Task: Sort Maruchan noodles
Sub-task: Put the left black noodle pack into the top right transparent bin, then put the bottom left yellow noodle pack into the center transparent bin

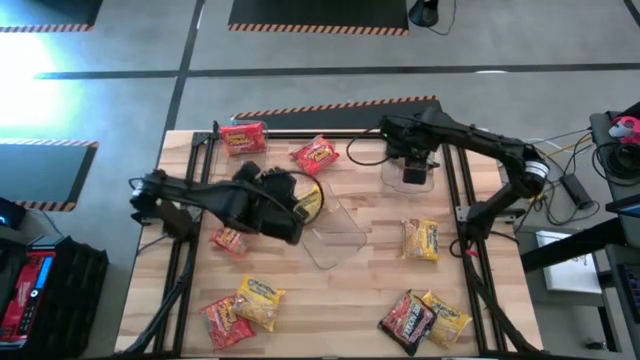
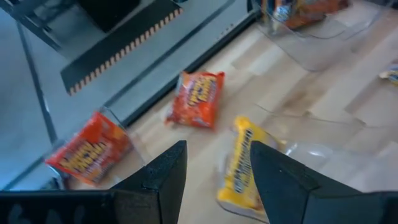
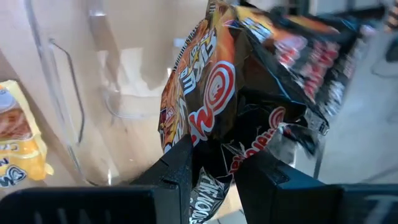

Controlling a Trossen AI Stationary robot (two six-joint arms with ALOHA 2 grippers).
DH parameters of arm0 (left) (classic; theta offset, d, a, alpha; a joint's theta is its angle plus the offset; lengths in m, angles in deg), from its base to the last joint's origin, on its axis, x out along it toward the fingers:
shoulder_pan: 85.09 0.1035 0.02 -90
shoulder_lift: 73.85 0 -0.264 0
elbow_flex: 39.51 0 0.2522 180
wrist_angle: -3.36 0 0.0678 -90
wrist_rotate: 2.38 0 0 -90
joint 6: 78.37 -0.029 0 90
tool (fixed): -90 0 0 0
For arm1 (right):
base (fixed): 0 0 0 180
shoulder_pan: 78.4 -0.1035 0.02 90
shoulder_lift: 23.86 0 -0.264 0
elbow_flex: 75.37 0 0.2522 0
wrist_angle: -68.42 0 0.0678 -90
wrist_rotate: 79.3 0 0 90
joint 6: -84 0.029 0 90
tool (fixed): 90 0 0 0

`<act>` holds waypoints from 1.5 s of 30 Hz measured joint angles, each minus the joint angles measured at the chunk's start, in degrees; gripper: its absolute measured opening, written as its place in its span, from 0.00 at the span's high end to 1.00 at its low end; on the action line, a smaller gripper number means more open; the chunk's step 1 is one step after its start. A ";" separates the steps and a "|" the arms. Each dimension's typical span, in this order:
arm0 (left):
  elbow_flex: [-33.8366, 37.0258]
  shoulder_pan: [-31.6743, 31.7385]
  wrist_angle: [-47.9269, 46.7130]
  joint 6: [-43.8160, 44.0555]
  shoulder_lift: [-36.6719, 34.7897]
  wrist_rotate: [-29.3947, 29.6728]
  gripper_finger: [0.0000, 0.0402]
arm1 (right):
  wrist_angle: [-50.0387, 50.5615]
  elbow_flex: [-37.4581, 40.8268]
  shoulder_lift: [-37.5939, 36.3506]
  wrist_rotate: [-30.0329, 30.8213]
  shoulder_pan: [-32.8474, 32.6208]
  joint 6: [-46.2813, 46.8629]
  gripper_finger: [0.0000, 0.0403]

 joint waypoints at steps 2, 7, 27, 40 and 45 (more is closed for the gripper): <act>0.28 1.02 -0.08 -2.67 -0.84 0.36 0.60 | -0.94 0.00 1.37 -0.87 0.65 -2.32 0.78; 2.28 3.68 -0.02 -9.68 -2.29 0.47 0.60 | -1.03 0.02 4.58 -0.70 1.61 -6.56 0.78; 14.80 9.41 11.28 -11.96 -11.26 -3.15 0.60 | -4.96 0.02 12.58 4.29 5.97 -9.47 0.75; 14.88 14.94 13.53 -14.21 -11.26 -4.25 0.60 | -7.17 -2.77 10.48 6.92 6.60 -4.80 0.63; 15.29 18.26 14.02 -15.79 -11.26 -6.07 0.60 | -8.37 -4.44 7.59 6.38 6.54 -1.19 0.65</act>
